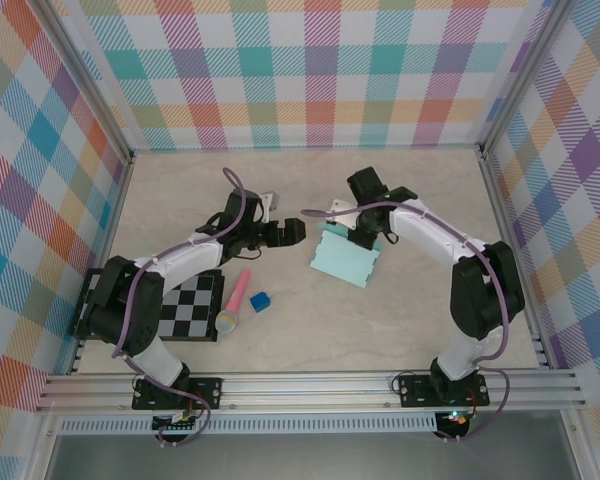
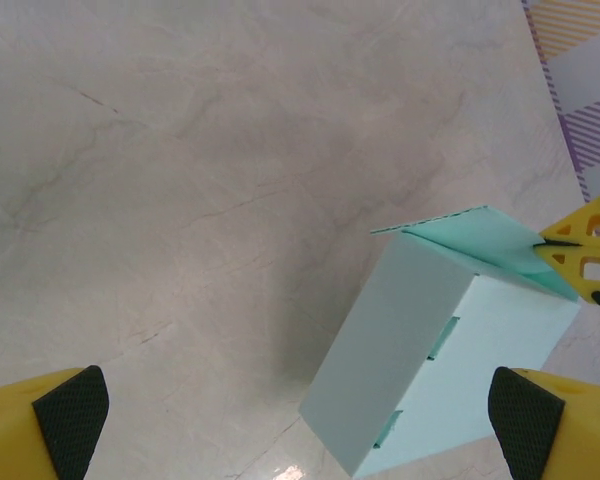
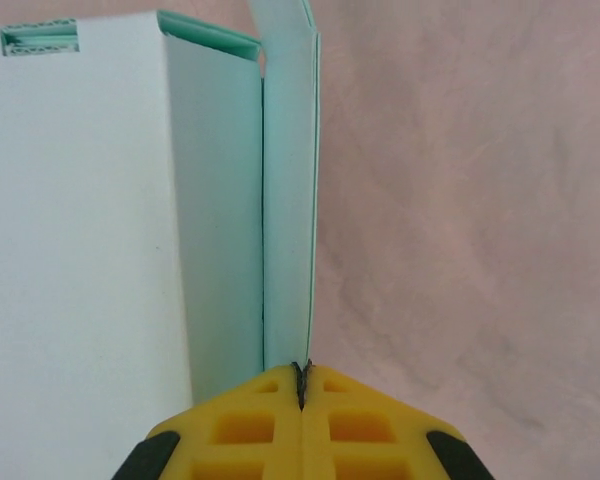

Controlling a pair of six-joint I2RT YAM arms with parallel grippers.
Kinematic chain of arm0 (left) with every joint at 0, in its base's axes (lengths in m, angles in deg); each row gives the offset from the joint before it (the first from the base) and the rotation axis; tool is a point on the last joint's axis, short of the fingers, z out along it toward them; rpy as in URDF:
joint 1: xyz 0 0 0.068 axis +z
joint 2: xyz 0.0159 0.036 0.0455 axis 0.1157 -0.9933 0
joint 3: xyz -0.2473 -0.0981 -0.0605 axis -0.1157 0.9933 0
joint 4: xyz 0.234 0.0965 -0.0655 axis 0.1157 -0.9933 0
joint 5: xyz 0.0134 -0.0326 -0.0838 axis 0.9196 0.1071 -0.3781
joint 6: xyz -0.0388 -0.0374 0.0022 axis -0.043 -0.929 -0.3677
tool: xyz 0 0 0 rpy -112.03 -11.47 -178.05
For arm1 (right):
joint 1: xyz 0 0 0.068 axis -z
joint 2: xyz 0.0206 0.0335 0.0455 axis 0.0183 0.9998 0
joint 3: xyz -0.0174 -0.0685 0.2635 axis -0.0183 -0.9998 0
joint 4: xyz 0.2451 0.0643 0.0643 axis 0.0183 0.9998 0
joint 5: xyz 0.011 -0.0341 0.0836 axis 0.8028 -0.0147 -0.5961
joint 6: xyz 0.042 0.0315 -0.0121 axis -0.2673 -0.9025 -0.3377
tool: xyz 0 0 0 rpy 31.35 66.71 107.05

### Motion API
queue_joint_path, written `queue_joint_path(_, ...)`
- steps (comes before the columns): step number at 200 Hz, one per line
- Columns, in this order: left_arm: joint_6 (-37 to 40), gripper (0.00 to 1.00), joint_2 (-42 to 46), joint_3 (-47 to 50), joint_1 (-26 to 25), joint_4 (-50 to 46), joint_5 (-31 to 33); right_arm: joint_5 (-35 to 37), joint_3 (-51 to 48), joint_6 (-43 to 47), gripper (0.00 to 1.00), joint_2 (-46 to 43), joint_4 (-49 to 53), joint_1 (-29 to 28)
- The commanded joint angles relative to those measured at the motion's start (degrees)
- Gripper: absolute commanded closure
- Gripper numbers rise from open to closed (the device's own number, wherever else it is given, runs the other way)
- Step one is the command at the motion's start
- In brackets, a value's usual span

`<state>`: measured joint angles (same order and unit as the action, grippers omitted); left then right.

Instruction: Fold the paper box

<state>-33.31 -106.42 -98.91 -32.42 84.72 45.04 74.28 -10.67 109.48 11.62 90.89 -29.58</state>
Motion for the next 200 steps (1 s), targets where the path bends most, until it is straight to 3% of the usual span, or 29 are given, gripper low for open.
queue_joint_path(1,2.0,0.0,-0.3,0.0,0.6,5.9,-3.7,8.1,-2.3,6.4,1.0,-2.9,-8.8,-2.2)
queue_joint_path(37,-3.9,0.0,-0.2,4.7,0.6,19.1,-0.7,13.2,-6.3,10.1,1.0,-7.0,-18.0,-4.9)
queue_joint_path(75,-3.5,0.0,-2.3,7.8,0.4,33.0,-5.3,18.0,-10.0,14.1,1.0,-8.2,-26.4,-7.0)
queue_joint_path(103,2.5,0.0,-6.5,8.7,-0.1,40.6,-7.7,17.9,-13.4,16.6,1.0,-8.9,-31.4,-8.1)
queue_joint_path(128,15.9,0.0,-9.5,15.8,0.0,59.4,-11.8,17.4,-17.1,18.3,1.0,-10.0,-36.4,-8.1)
queue_joint_path(168,27.6,0.0,-8.6,14.2,1.0,50.7,-17.6,9.1,-26.0,24.0,1.0,-16.8,-43.5,-7.5)
queue_joint_path(200,32.9,0.0,-7.6,16.0,-0.6,50.9,-15.4,4.5,-29.1,24.4,1.0,-22.6,-43.0,-6.1)
